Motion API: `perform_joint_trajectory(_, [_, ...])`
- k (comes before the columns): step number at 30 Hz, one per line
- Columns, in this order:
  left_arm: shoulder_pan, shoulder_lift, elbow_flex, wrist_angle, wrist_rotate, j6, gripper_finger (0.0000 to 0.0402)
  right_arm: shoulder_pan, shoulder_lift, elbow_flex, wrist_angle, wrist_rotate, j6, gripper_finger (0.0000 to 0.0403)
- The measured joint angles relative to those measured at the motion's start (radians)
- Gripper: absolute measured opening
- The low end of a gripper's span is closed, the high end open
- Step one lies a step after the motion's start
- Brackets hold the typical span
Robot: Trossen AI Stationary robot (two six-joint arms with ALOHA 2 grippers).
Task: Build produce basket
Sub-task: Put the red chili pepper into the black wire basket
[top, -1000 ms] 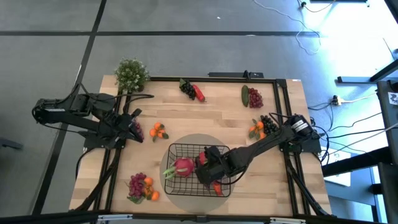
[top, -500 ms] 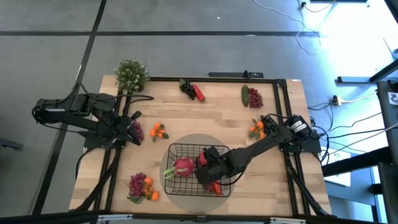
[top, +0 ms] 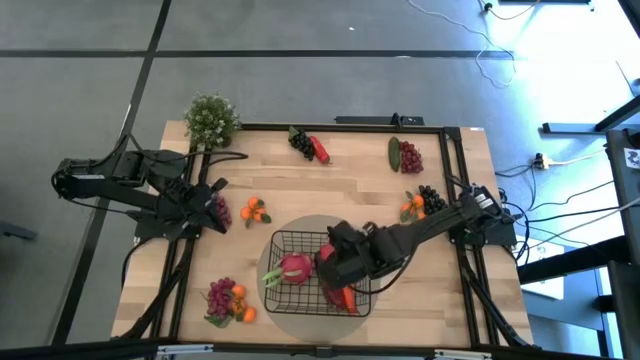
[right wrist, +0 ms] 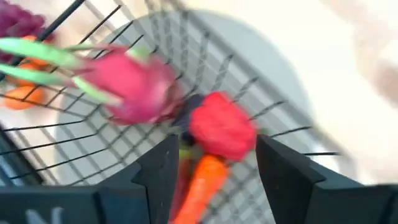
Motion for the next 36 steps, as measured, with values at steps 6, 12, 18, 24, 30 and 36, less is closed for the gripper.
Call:
perform_joint_trajectory(6, [0.0, 0.0, 0.0, 0.046, -0.003, -0.008, 0.0, -0.007, -0.001, 0.147, -0.165, 0.073, -0.101, 0.0197])
perform_joint_trajectory(12, [0.0, 0.0, 0.0, 0.094, -0.032, -0.024, 0.0, -0.052, -0.001, 0.204, -0.336, 0.08, -0.118, 0.0197])
perform_joint_trajectory(18, [0.001, 0.001, 0.001, 0.105, -0.348, -0.096, 0.0, -0.119, -0.035, 0.212, -0.329, 0.037, -0.305, 0.0197])
perform_joint_trajectory(24, [0.001, 0.044, 0.061, 0.087, -0.558, -0.103, 0.0, -0.186, -0.113, 0.201, -0.323, 0.037, -0.487, 0.0197])
perform_joint_trajectory(30, [0.001, 0.114, 0.141, 0.065, -0.73, -0.174, 0.0, -0.259, -0.248, 0.1, -0.322, 0.045, -0.559, 0.0197])
perform_joint_trajectory(36, [0.001, 0.147, 0.172, -0.009, -0.872, -0.283, 0.0, -0.383, -0.372, -0.132, -0.3, -0.066, -0.528, 0.0197])
